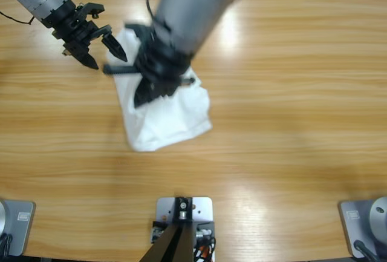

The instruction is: Fold clothes

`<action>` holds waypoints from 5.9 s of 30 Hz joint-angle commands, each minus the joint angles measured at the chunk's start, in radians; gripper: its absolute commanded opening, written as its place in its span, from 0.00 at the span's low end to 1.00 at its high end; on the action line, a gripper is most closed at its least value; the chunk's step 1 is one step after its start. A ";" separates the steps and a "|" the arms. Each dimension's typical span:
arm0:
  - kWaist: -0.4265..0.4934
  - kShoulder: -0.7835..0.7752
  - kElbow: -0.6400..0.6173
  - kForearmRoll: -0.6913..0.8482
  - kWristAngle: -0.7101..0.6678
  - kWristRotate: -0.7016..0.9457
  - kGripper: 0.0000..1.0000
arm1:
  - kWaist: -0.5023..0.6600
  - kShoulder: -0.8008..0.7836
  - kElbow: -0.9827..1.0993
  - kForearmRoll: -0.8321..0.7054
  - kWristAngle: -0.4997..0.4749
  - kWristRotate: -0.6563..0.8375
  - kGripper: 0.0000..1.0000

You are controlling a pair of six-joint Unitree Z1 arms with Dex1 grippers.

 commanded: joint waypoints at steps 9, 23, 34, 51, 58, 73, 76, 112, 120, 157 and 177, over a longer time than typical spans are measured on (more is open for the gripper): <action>0.005 0.012 0.037 0.013 0.015 0.014 0.99 | -0.013 0.139 -0.157 0.222 -0.019 -0.041 0.00; 0.010 -0.019 0.065 0.013 0.015 0.019 0.99 | -0.120 0.220 0.026 0.269 -0.209 0.022 1.00; -0.028 -0.034 0.069 0.003 0.008 0.027 0.99 | -0.230 -0.016 0.136 0.264 -0.507 0.054 1.00; -0.385 0.002 0.047 -0.143 0.243 0.039 0.99 | -0.291 -0.265 0.263 0.246 -0.499 0.026 1.00; -0.470 0.021 -0.001 -0.128 0.394 0.043 0.99 | -0.291 -0.276 0.275 0.246 -0.482 0.026 1.00; -0.546 0.181 -0.101 -0.031 0.530 -0.018 0.99 | -0.291 -0.310 0.335 0.242 -0.475 0.018 1.00; -0.546 0.207 -0.103 -0.022 0.548 -0.030 0.99 | -0.291 -0.312 0.344 0.234 -0.473 0.017 1.00; -0.168 0.183 0.191 -0.039 0.532 -0.125 0.98 | -0.291 -0.380 0.272 0.235 -0.436 0.017 1.00; -0.048 0.029 0.297 -0.128 0.551 -0.141 0.98 | -0.291 -0.385 0.275 0.235 -0.433 0.017 1.00; -0.200 -0.054 0.307 -0.230 0.571 -0.153 0.95 | -0.291 -0.406 0.353 0.218 -0.430 0.011 1.00; 0.097 0.036 0.185 -0.209 0.651 -0.145 0.95 | -0.291 -0.472 0.398 0.213 -0.430 0.010 1.00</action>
